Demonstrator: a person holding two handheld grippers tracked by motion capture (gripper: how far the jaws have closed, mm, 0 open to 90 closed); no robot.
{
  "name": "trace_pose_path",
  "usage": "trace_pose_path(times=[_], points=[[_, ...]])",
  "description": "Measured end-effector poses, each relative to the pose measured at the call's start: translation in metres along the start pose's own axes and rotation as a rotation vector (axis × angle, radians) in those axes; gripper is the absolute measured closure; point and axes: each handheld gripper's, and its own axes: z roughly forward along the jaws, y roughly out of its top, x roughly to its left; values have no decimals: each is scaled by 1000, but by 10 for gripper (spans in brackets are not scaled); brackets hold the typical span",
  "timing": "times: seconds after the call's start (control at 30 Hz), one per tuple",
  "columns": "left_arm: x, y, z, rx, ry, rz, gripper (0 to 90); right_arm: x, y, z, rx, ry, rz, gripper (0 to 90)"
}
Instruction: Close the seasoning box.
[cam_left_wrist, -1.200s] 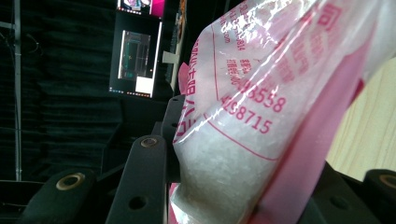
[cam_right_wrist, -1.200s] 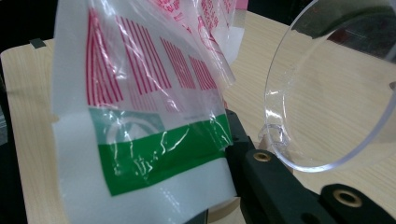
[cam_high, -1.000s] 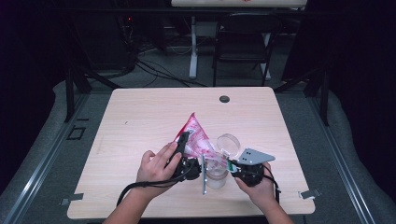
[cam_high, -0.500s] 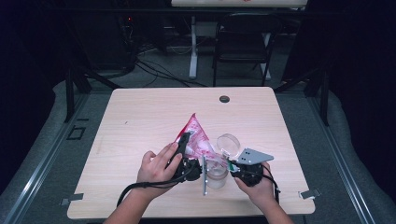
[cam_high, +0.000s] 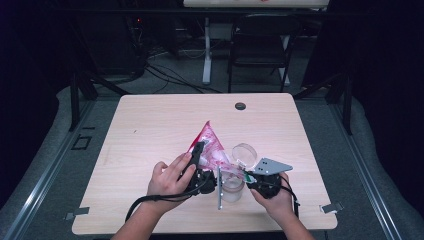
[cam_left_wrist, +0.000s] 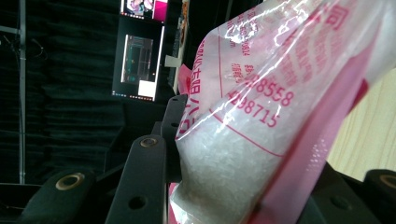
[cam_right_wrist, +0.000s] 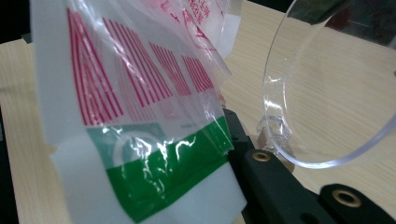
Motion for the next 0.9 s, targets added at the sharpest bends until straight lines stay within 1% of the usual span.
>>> trace_pose_path(times=[0.17,0.8,0.9], points=[[0,1,0,-3,6,11,667,-1,0,1,-2,-4,5,900],[1,0,0,-3,-2,3,668,-1,-1,1,-1,-1,5,900],[1,0,0,-9,2,2,667,-1,-1,2,-3,0,7,900]])
